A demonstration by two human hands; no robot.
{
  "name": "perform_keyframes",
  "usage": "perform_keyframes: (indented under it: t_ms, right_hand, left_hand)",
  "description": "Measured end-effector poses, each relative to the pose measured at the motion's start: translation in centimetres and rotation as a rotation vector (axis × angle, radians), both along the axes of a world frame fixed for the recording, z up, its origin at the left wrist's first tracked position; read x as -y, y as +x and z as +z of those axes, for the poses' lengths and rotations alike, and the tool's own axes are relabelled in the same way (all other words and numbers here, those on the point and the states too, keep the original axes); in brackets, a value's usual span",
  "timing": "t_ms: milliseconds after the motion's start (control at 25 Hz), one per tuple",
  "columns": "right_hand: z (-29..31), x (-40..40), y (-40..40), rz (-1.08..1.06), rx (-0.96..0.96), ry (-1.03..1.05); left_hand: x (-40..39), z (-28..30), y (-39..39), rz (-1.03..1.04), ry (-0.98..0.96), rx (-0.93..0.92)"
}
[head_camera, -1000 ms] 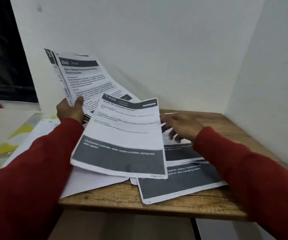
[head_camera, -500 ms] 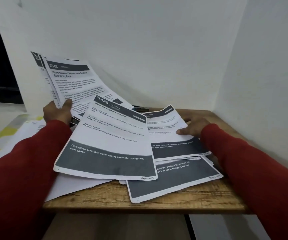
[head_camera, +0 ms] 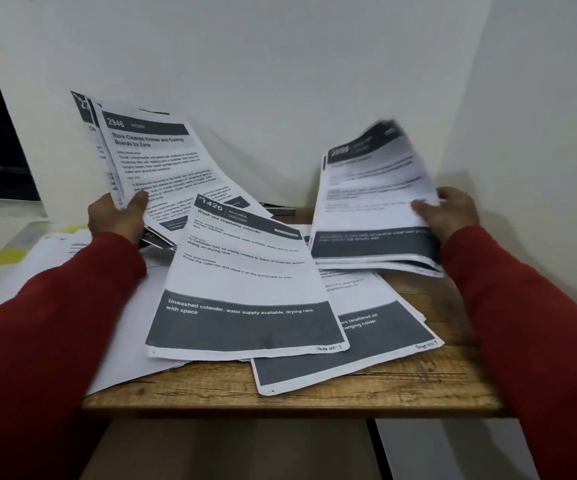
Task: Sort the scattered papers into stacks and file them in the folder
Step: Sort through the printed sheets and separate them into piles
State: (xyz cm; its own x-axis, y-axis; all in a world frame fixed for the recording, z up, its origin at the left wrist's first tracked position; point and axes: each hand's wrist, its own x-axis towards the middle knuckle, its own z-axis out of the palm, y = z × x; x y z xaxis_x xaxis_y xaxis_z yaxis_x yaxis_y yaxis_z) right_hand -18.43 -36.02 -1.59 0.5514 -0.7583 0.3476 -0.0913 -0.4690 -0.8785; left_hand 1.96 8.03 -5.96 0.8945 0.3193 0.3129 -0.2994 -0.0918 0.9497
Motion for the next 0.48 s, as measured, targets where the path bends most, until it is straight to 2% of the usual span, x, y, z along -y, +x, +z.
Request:
perform_keyframes:
  t_ms: [80, 200, 360, 480]
  right_hand:
    - [1.0, 0.5, -0.8, -0.085, 0.165, 0.039]
    - [2.4, -1.0, -1.8, 0.042, 0.346, 0.259]
    - [3.1, -6.7, -2.7, 0.316, 0.212, 0.350]
    - [0.5, -11.8, -2.9, 0.594, 0.015, 0.476]
  left_hand:
    - [0.2, 0.1, -0.3, -0.006, 0.010, -0.004]
    - [0.1, 0.4, -0.6, -0.005, 0.009, -0.007]
    - [-0.2, 0.2, -0.2, -0.026, -0.008, -0.025]
    - [-0.4, -0.3, 0.3, -0.019, -0.005, -0.028]
